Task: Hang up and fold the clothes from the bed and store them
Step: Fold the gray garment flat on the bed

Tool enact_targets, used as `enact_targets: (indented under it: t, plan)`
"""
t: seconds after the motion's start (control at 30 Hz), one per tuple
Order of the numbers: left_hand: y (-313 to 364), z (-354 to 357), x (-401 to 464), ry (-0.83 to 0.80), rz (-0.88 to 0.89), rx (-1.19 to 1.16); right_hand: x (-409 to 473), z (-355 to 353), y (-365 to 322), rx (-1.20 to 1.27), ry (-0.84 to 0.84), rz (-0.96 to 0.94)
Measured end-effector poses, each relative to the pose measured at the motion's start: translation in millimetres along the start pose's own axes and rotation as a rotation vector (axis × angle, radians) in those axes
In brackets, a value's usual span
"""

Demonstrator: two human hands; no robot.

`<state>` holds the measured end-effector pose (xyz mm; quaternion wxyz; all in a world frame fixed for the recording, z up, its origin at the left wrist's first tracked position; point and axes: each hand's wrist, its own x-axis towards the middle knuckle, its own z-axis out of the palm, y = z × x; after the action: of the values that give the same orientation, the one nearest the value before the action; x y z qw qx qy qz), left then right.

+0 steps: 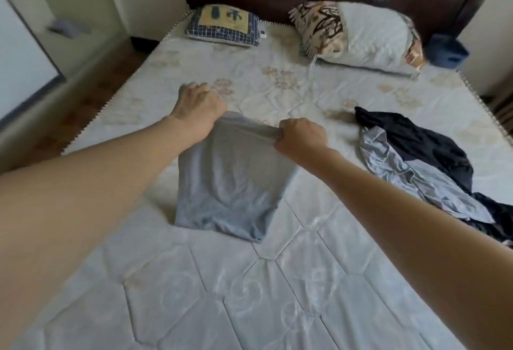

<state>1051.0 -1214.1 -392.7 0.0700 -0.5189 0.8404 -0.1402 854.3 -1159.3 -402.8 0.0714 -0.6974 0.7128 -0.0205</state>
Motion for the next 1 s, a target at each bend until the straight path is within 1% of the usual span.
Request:
enact_targets:
  t: [0.07, 0.2, 0.23, 0.3, 0.37, 0.47, 0.57, 0.63, 0.67, 0.7, 0.77, 0.87, 0.93, 1.0]
  plan:
    - [-14.1, -16.8, -2.8, 0.098, 0.008, 0.018, 5.4, -25.7, -3.0, -0.047, 0.037, -0.017]
    - [-25.6, -36.2, -9.7, 0.264, 0.048, -0.132, 6.7, -56.7, 0.9, -0.104, 0.106, -0.034]
    - [-24.2, -38.5, -11.9, 0.278, 0.054, -0.135, 5.1, -60.3, 3.5, -0.11, 0.111, -0.03]
    - [-15.4, -39.9, -18.7, 0.232, 0.06, -0.152, 0.4, -61.4, 9.6, -0.131, 0.084, -0.027]
    - [-1.8, -33.5, -30.4, 0.132, 0.063, -0.211, -6.8, -52.2, 17.1, -0.163, 0.007, -0.039]
    - [19.9, -11.0, -51.3, -0.03, 0.073, -0.391, -20.4, -23.4, 29.2, -0.16, -0.151, -0.048]
    - [41.8, 28.8, -70.1, -0.267, 0.08, -0.578, -43.2, 16.3, 42.7, -0.116, -0.363, -0.067]
    - [55.3, 43.0, -83.6, -0.393, 0.116, -0.559, -58.7, 37.1, 45.0, -0.125, -0.5, -0.102]
    - [86.5, 73.0, -101.0, -0.52, 0.178, -0.566, -84.5, 71.3, 57.6, -0.126, -0.633, -0.113]
    - [96.3, 85.7, -107.9, -0.569, 0.201, -0.58, -95.4, 82.5, 60.6, -0.114, -0.688, -0.136]
    - [110.6, 98.9, -128.2, -0.651, 0.198, -0.572, -117.7, 98.9, 63.2, -0.09, -0.771, -0.134]
    - [147.6, 136.0, -167.6, -0.845, 0.241, -0.64, -159.5, 143.2, 77.7, -0.084, -0.882, -0.167]
    - [176.1, 154.3, -195.6, -0.909, 0.278, -0.632, -189.2, 176.8, 85.7, -0.113, -0.926, -0.19]
    - [197.6, 165.1, -215.8, -0.971, 0.288, -0.624, -213.2, 202.5, 94.1, -0.079, -0.95, -0.182]
